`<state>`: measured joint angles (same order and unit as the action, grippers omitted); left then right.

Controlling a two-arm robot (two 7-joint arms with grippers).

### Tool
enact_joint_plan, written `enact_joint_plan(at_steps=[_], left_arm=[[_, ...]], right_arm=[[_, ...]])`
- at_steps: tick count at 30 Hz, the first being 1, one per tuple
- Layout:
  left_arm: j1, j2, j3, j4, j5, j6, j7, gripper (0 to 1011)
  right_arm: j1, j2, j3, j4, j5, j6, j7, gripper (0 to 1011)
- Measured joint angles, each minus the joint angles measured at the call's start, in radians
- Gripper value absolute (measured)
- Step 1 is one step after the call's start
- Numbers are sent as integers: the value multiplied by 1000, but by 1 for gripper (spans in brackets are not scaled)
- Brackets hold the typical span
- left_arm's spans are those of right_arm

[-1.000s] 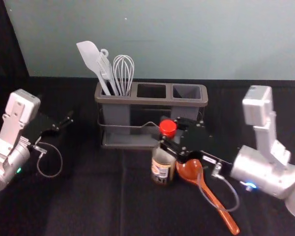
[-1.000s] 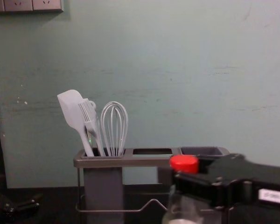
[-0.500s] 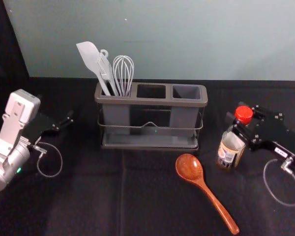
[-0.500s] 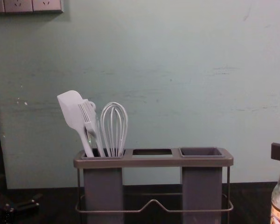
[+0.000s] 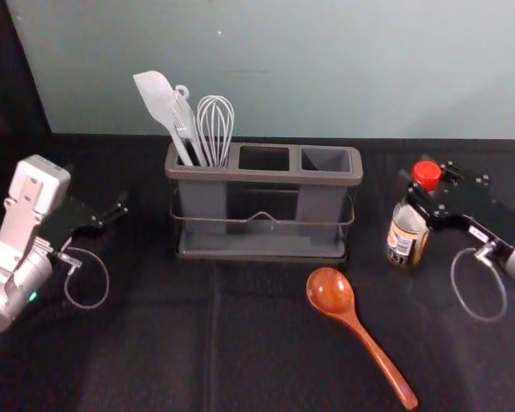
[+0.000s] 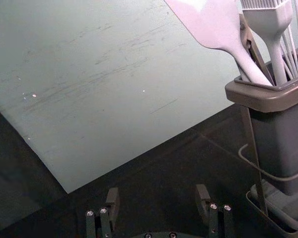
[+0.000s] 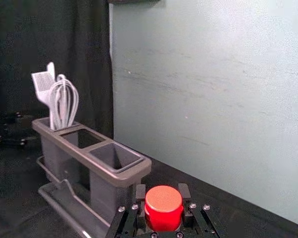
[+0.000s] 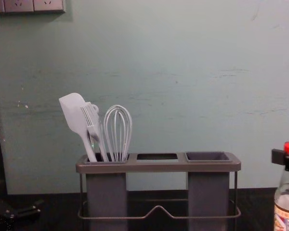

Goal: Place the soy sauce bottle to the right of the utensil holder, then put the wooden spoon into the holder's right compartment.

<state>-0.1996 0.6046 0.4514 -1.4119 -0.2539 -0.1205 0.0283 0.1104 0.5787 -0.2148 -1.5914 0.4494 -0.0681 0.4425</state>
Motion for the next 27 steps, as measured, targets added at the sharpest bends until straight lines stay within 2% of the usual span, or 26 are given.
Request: enact_joint_plan(at_steps=[4,9,17,27], left_arm=[[0,0,0,0,0,0,0,1005],[0,0,0,0,0,0,0,1005],[0,0,0,0,0,0,0,1005],[0,0,0,0,0,0,0,1005]], right_arm=[[49,-36,-16,60,-26,0,-4,395],[97,-73,-26,117,-38,-4,-2,395],[143,-106,-37,173,-50,-11,9,394],[179,-128,-50,220,-56,-11,25,395]])
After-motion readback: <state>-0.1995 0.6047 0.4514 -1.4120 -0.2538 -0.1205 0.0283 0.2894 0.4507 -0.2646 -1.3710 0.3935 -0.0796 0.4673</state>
